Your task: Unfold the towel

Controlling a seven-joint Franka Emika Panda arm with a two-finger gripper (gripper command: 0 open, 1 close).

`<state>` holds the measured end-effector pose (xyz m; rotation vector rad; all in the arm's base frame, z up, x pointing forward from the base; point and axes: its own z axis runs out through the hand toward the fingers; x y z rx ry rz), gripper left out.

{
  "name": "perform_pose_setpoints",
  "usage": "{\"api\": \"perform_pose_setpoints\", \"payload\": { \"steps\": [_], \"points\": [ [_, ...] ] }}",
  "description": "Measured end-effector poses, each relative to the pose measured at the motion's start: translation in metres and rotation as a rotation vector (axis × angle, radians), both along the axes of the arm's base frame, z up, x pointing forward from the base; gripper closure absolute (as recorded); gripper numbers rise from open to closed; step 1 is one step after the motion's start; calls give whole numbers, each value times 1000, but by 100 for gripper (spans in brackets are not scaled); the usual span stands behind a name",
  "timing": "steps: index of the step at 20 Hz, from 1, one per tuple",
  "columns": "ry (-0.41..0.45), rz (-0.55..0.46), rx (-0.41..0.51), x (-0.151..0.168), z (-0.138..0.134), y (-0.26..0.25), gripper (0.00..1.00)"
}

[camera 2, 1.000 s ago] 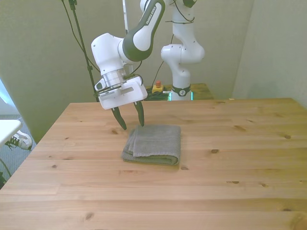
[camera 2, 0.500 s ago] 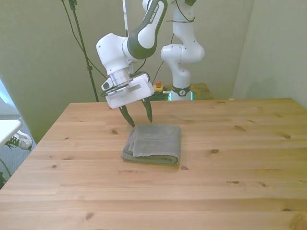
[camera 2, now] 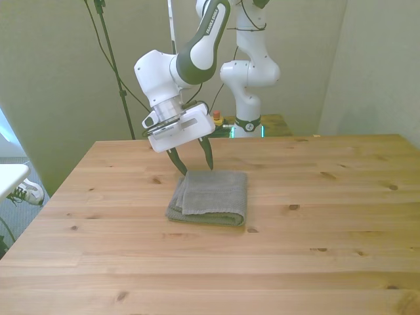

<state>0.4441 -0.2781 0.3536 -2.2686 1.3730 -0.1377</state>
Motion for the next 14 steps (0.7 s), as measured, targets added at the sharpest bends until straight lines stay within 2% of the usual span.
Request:
{"api": "perform_pose_setpoints", "payload": {
  "steps": [1,2,14],
  "points": [
    [1,1,0,0,-1,0,0],
    [1,3,0,1,-2,0,100],
    [-19,7,-1,5,2,-3,100]
  ]
}}
